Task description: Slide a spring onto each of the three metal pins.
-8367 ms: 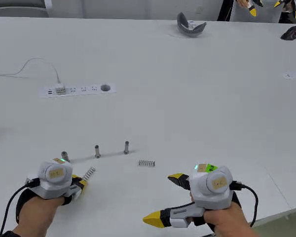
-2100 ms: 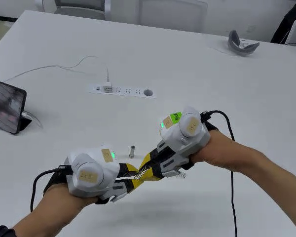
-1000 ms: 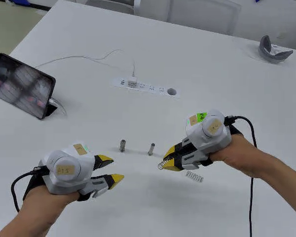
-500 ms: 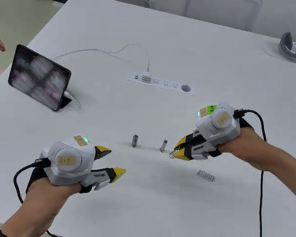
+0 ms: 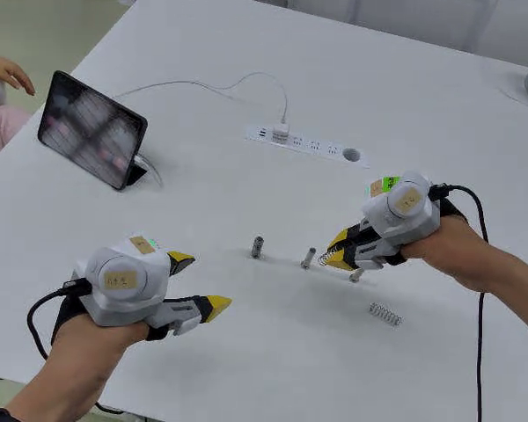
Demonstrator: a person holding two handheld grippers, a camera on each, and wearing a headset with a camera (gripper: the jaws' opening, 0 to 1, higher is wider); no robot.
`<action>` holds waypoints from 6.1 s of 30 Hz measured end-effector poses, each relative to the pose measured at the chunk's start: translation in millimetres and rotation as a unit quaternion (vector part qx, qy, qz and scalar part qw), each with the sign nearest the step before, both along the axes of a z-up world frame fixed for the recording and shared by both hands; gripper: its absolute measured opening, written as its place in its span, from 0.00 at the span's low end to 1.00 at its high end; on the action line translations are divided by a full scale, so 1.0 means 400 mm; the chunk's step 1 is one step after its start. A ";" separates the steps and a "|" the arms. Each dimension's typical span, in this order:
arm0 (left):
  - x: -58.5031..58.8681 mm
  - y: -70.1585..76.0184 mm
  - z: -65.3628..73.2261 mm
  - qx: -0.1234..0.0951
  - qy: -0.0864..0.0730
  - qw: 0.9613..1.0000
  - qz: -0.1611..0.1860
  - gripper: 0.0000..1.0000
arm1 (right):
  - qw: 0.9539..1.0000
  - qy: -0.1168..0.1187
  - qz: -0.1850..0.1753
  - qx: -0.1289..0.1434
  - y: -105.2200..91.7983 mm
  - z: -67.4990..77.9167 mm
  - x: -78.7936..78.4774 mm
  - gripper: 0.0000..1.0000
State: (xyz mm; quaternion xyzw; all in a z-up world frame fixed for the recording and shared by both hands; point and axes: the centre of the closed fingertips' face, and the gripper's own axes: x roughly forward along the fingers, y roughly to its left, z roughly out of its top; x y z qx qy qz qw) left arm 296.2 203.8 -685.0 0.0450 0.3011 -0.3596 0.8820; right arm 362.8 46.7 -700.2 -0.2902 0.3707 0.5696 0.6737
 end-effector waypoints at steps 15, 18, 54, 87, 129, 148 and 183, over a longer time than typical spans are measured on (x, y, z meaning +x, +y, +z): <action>-0.024 0.027 -0.020 -0.014 0.018 0.999 0.026 0.59 | 1.000 -0.008 -0.014 -0.011 -0.003 -0.051 0.067 0.12; -0.028 0.034 -0.025 -0.013 0.021 0.999 0.030 0.59 | 1.000 -0.006 -0.014 -0.012 0.000 -0.060 0.074 0.12; -0.037 0.049 -0.041 -0.009 0.033 0.999 0.042 0.58 | 0.999 -0.009 0.013 -0.042 0.050 -0.149 0.086 0.13; -0.055 0.059 -0.035 -0.014 0.033 0.998 0.059 0.59 | 0.997 0.020 -0.071 -0.037 0.019 -0.200 0.071 0.35; -0.054 0.020 -0.012 -0.036 0.028 0.998 0.053 0.59 | 0.957 0.042 -0.247 0.148 0.015 -0.057 0.010 0.56; -0.048 -0.004 -0.004 -0.035 0.025 0.998 0.045 0.59 | 0.941 0.038 -0.279 0.189 -0.028 -0.009 -0.044 0.61; -0.026 -0.084 -0.005 -0.030 0.025 0.999 0.012 0.61 | 0.922 0.028 -0.333 0.199 -0.173 0.010 -0.150 0.73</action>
